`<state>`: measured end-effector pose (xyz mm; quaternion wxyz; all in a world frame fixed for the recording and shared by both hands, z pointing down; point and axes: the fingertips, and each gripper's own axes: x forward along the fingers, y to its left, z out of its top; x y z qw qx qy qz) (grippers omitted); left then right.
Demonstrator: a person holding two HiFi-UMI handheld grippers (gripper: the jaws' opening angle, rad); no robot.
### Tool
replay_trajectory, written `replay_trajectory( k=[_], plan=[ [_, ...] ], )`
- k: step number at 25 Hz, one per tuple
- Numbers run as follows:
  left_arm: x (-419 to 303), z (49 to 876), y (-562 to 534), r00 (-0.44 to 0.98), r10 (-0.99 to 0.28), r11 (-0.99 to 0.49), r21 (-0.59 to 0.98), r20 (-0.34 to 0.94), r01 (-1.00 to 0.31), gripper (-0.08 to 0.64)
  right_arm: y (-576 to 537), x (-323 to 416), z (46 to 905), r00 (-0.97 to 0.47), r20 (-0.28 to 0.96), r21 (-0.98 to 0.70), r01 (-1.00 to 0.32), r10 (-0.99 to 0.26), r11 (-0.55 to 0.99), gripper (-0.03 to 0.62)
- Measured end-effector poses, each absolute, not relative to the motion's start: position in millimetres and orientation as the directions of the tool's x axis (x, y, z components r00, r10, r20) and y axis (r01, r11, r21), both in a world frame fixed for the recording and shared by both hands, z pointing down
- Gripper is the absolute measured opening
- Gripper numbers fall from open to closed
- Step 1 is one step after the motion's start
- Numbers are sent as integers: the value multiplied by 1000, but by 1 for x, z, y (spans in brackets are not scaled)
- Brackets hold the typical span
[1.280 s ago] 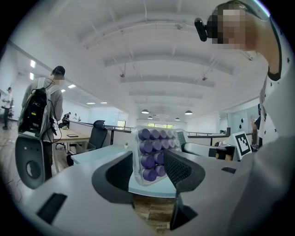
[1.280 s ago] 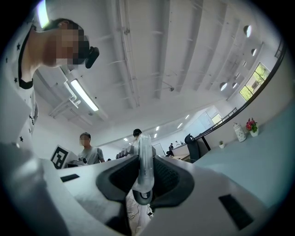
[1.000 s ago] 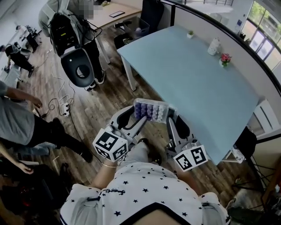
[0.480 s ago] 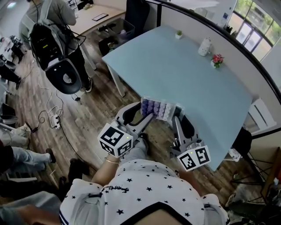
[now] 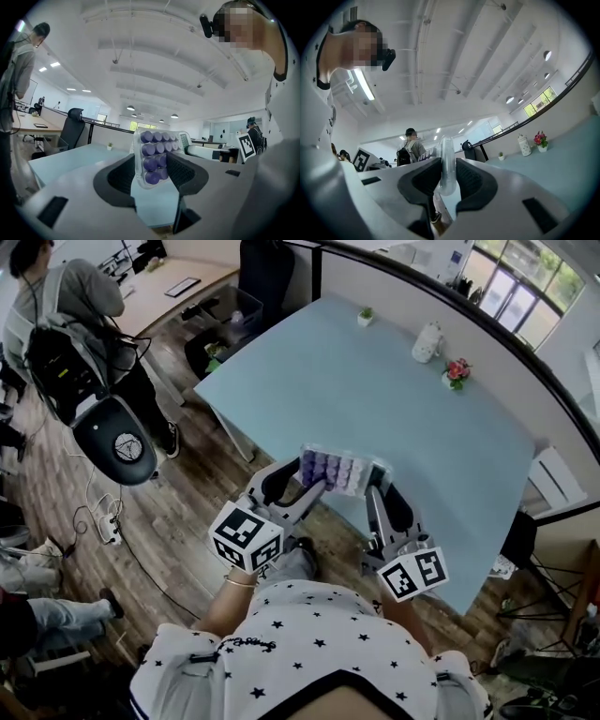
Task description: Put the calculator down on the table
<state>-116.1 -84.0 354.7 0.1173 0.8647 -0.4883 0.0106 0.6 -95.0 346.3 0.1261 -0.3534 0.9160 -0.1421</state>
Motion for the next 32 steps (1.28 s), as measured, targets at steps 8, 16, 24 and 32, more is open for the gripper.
replay_trajectory(
  k=[8,16,24,32],
  plan=[
    [-127,367,-132,598,-789,-564,219,141,-796,218,-133,-10,357,-655,-94,-357,-681,-750,640,95],
    [-116,379,-182,689,-710,-650,239,149,-721,218,-169,0,369,-560,-68,-370,-755,-826,542,95],
    [-106,389,-223,745,-649,-704,250,154,-664,218,-201,8,377,-489,-54,-367,-801,-870,473,96],
    [-94,404,-246,790,-589,-739,280,171,-612,218,-216,18,389,-434,-19,-375,-832,-901,409,96]
  ],
)
